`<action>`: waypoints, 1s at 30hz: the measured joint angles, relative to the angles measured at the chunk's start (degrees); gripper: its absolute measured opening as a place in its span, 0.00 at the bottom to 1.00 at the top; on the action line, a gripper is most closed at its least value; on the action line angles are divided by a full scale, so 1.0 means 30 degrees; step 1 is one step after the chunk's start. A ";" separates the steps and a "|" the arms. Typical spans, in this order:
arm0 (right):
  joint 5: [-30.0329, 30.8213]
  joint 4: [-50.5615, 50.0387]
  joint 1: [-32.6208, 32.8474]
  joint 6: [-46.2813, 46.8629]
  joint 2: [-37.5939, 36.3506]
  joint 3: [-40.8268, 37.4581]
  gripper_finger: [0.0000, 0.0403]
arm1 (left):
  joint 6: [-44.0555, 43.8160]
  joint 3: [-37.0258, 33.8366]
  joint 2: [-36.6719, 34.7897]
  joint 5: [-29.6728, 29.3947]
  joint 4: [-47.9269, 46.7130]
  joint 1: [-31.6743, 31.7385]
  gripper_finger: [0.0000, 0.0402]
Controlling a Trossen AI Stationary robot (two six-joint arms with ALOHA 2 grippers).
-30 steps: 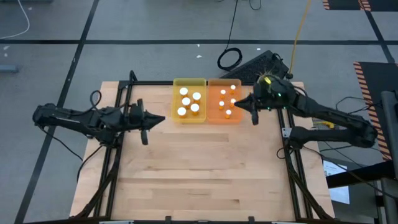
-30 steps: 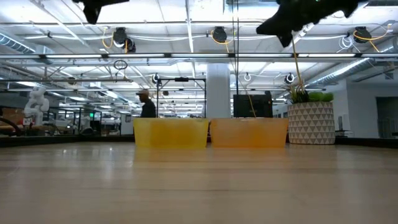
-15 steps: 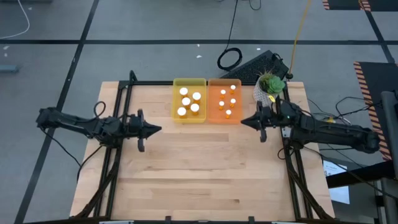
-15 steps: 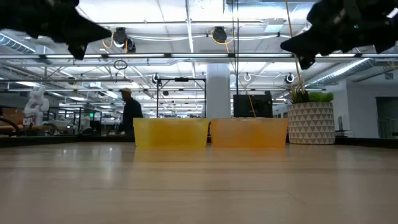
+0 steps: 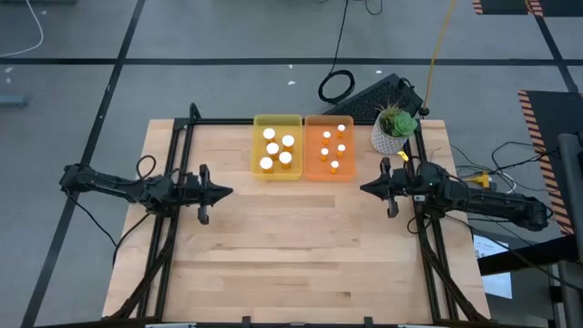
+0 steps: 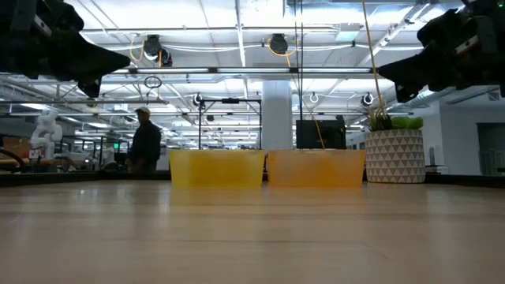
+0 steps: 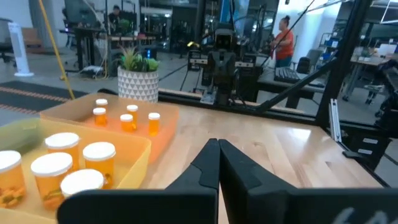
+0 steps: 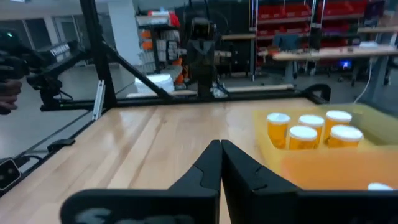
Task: Pick and place medicine bottles into bin by pill shape (circle, oval)
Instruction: Return to Home Position
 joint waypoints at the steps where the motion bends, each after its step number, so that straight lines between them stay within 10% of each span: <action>1: 0.0000 0.0004 0.0002 -0.0030 -0.0390 -0.0135 0.00 | 0.0134 -0.0104 -0.0322 0.0007 -0.0005 0.0000 0.00; 13: 0.0082 -0.4100 0.0000 -0.0965 -0.5574 -0.0658 0.00 | 0.0788 -0.0605 -0.3792 0.0241 -0.2737 0.0029 0.00; 30: 0.0491 -0.4616 -0.0015 -0.2805 -0.5520 -0.0721 0.00 | 0.2641 -0.0575 -0.4863 0.2180 -0.4212 0.2105 0.00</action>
